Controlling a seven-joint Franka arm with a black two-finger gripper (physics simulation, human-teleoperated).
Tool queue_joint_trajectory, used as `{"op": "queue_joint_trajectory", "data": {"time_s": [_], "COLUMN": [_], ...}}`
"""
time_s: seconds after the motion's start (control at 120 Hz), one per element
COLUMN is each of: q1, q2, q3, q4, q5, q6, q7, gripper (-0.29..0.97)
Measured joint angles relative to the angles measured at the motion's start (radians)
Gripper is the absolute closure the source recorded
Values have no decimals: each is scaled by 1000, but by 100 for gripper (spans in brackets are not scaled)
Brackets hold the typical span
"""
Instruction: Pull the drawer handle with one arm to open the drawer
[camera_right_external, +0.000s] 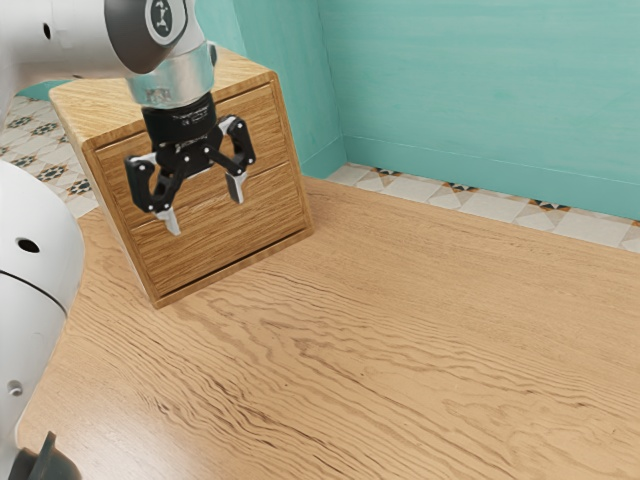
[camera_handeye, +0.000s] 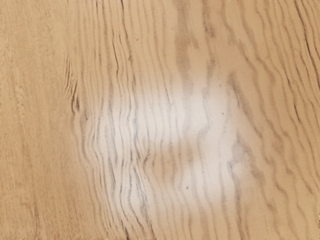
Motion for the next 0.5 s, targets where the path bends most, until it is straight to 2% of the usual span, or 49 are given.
{"op": "queue_joint_trajectory", "data": {"time_s": [0.292, 0.333, 0.417, 0.467, 0.5], "q1": [-17, -23, -115, -133, -113], "q2": [1, 1, 0, 2, 2], "q3": [23, 49, 180, 204, 186], "q4": [0, 8, 71, 80, 73], "q5": [-3, -3, -4, -16, -28], "q6": [-6, -2, 15, 54, 88], "q7": [-151, -167, -210, -249, -284], "gripper": [2, 2, 2, 2, 2]}}
